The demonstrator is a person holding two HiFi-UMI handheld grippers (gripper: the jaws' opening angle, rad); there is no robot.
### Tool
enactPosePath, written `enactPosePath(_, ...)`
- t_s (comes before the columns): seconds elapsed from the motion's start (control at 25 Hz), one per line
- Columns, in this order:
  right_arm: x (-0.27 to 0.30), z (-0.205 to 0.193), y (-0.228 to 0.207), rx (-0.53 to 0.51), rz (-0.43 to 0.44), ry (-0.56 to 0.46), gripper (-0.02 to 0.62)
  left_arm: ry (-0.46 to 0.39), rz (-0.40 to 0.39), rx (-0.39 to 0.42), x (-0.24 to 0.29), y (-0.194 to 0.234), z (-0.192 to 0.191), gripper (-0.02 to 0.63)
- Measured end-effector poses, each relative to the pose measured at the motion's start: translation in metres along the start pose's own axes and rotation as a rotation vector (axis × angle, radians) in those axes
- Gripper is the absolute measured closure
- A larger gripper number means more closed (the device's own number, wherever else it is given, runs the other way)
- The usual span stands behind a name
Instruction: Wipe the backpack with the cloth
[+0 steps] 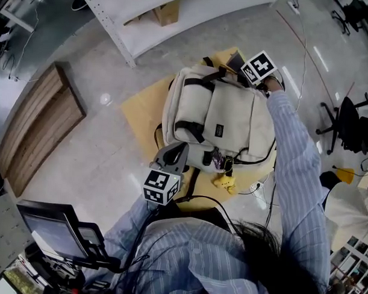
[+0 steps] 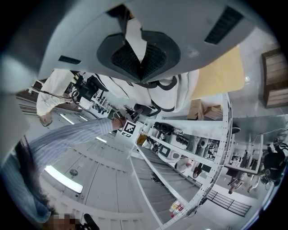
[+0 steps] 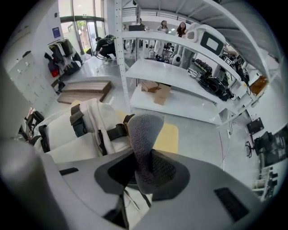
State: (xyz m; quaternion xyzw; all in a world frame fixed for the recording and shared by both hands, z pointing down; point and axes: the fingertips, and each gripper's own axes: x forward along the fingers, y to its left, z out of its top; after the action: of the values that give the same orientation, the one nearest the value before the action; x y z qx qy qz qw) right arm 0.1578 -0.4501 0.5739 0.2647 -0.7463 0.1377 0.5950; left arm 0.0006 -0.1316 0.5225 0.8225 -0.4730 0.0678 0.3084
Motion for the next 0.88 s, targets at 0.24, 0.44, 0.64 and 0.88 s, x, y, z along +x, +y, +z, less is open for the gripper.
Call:
enactPosePath(0.24, -0.003, 0.050, 0.028, 0.017, 0.094, -0.088, 0.502, -0.019, 0.021, -0.030, -0.010, 0.017, 0.000, 0.601)
enactPosePath(0.44, 0.006, 0.090, 0.062, -0.092, 0.111, -0.053, 0.502, -0.039, 0.051, -0.058, -0.024, 0.034, 0.007, 0.601)
enactPosePath(0.64, 0.014, 0.140, 0.101, -0.139, 0.160, -0.099, 0.502, -0.060, 0.091, -0.087, -0.038, 0.054, 0.004, 0.601)
enactPosePath(0.88, 0.023, 0.178, 0.148, -0.252, 0.170, -0.098, 0.502, -0.087, 0.120, -0.104, -0.053, 0.068, 0.000, 0.601)
